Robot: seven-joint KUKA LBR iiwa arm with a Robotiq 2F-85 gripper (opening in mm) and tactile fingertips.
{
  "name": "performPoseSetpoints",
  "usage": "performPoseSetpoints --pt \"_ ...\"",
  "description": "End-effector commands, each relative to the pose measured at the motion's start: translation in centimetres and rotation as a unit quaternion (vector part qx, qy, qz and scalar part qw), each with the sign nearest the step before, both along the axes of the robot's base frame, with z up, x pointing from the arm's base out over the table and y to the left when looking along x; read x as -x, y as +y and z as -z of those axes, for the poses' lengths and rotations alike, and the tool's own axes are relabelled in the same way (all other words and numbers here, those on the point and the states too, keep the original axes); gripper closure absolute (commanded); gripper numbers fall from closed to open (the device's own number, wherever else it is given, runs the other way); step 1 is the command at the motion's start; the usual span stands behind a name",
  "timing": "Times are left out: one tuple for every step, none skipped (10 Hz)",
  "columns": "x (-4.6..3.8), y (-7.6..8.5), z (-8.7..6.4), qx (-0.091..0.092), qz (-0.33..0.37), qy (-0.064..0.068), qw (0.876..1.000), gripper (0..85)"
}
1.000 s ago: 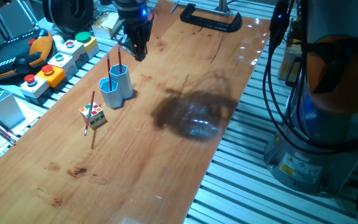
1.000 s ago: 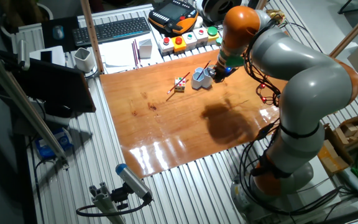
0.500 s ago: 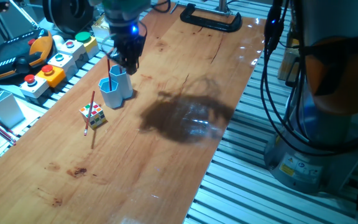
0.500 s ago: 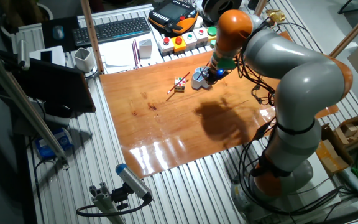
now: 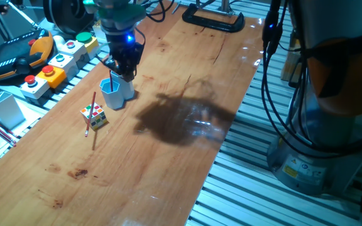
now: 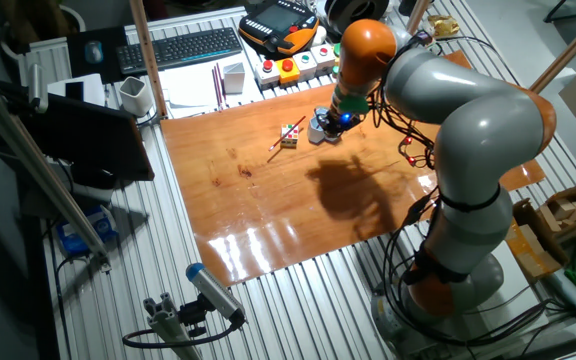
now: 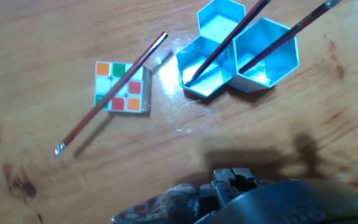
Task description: Put the pen into the pen holder
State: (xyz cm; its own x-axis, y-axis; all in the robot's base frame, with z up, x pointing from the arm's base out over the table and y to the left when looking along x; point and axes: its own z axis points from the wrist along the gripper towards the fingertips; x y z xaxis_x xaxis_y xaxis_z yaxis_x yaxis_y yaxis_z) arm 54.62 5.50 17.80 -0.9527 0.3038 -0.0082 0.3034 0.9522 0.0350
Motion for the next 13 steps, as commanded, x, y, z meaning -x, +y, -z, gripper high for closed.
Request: performPoseSetpoints --pt "-0.09 0.0 0.1 -0.001 0.008 0.000 1.000 84.3" --pt "-0.17 0.2 0.1 0.000 0.018 0.000 1.000 84.3" --pt "-0.22 0.5 0.1 0.006 0.027 0.000 1.000 84.3" --pt "-0.25 0.7 0.2 0.006 0.032 0.001 0.999 84.3" --pt "-0.31 0.8 0.3 0.003 0.038 0.005 0.999 84.3" --pt "-0.37 0.9 0.6 -0.003 0.049 0.006 0.999 84.3" --pt "-0.59 0.9 0.8 -0.008 0.061 0.008 0.998 84.3" --pt "-0.84 0.8 1.0 -0.010 0.070 0.008 0.997 84.3" --pt "-0.97 0.7 1.2 -0.011 0.082 0.009 0.997 84.3" --pt "-0.95 0.8 1.2 -0.013 0.097 0.009 0.995 84.3" --pt "-0.86 0.9 1.1 -0.015 0.105 0.011 0.994 84.3" --pt "-0.72 1.1 1.1 -0.020 0.115 0.012 0.993 84.3" --pt "-0.62 1.2 1.0 -0.017 0.124 0.013 0.992 84.3"
